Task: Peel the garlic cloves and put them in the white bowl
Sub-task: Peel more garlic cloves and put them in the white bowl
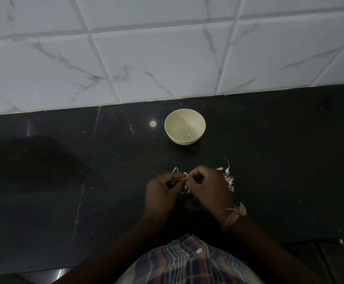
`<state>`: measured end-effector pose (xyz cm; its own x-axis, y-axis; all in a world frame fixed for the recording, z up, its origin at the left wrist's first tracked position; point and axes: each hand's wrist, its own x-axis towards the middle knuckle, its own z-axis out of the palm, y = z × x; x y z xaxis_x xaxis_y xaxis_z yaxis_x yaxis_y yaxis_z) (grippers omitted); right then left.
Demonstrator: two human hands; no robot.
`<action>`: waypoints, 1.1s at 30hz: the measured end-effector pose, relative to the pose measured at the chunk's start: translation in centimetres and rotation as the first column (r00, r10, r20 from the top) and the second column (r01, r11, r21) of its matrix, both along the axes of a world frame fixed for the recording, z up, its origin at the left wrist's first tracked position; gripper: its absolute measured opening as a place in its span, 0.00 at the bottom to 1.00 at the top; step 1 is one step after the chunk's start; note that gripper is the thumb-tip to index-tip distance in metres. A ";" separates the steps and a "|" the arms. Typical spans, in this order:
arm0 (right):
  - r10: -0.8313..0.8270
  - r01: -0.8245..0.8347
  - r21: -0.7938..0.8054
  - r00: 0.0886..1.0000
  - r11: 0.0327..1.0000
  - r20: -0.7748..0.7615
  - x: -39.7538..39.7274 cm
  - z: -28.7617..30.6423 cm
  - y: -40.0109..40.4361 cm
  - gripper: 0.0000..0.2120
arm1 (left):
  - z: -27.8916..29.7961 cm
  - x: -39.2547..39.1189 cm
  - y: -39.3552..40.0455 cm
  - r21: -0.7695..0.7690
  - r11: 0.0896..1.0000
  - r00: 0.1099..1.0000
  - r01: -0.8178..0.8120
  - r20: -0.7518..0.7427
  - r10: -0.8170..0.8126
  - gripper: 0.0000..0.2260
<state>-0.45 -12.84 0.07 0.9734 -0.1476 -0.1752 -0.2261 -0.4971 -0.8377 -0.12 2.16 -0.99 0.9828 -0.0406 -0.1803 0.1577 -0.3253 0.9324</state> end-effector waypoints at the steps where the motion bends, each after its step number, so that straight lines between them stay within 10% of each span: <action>1: -0.007 0.007 0.019 1.000 1.000 -0.008 0.1 0.0 0.0 0.04 | 0.0 0.1 0.0 -0.013 1.000 1.000 -0.001 -0.005 0.001 0.07; 23: -0.124 0.203 0.396 0.969 0.896 -0.214 -0.3 1.0 0.1 0.04 | 0.6 0.6 -0.6 0.031 0.998 0.995 0.055 0.086 -0.057 0.14; 33: -0.080 0.303 0.654 0.934 0.693 -0.347 0.1 0.4 0.4 0.08 | 0.5 0.3 -0.6 -0.356 0.931 0.980 -0.087 -0.201 0.015 0.07</action>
